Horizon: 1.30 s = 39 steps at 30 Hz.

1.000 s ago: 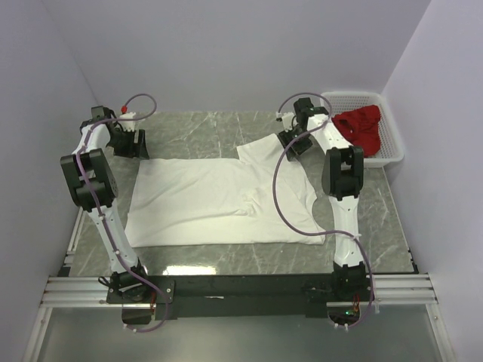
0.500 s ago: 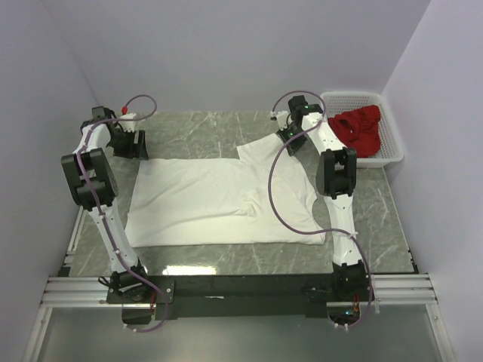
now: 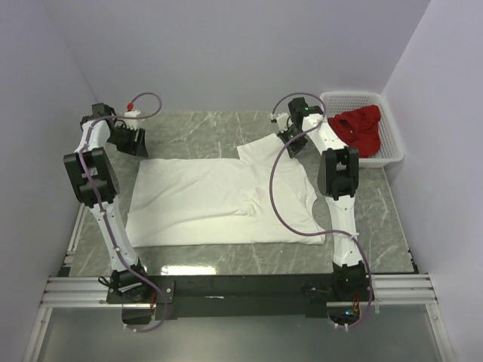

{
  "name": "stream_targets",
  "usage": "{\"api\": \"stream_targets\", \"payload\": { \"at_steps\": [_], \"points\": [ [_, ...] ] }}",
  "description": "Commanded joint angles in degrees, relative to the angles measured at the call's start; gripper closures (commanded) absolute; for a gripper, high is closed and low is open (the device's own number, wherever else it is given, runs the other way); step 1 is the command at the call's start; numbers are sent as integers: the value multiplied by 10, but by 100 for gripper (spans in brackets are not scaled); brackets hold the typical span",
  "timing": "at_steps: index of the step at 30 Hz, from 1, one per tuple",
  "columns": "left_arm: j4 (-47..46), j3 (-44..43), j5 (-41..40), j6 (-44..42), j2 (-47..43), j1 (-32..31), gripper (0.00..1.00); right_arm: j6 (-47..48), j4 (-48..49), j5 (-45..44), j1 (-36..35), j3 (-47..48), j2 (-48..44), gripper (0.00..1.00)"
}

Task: Fold and stack the t-shirts
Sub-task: Fold the tshirt

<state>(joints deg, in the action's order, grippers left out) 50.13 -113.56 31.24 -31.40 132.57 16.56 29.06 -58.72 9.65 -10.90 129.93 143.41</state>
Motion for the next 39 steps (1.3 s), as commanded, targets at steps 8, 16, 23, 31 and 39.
{"api": "stream_targets", "payload": {
  "at_steps": [8, 16, 23, 31, 39],
  "points": [
    [76, -40, 22, -165, 39, -19, 42, -3, 1, -4, -2, -6, -33, 100],
    [80, -52, 2, -208, 54, -31, 62, -5, 3, -3, -2, -7, -37, 100],
    [84, -32, 11, -234, 31, -31, 87, -9, 4, 1, 3, -12, -49, 100],
    [14, 59, 51, -242, -64, -24, 100, -17, 4, 27, 14, -39, -101, 100],
    [19, 93, 72, -286, -134, 0, 100, -20, 4, 56, 26, -114, -168, 100]
  ]
}}
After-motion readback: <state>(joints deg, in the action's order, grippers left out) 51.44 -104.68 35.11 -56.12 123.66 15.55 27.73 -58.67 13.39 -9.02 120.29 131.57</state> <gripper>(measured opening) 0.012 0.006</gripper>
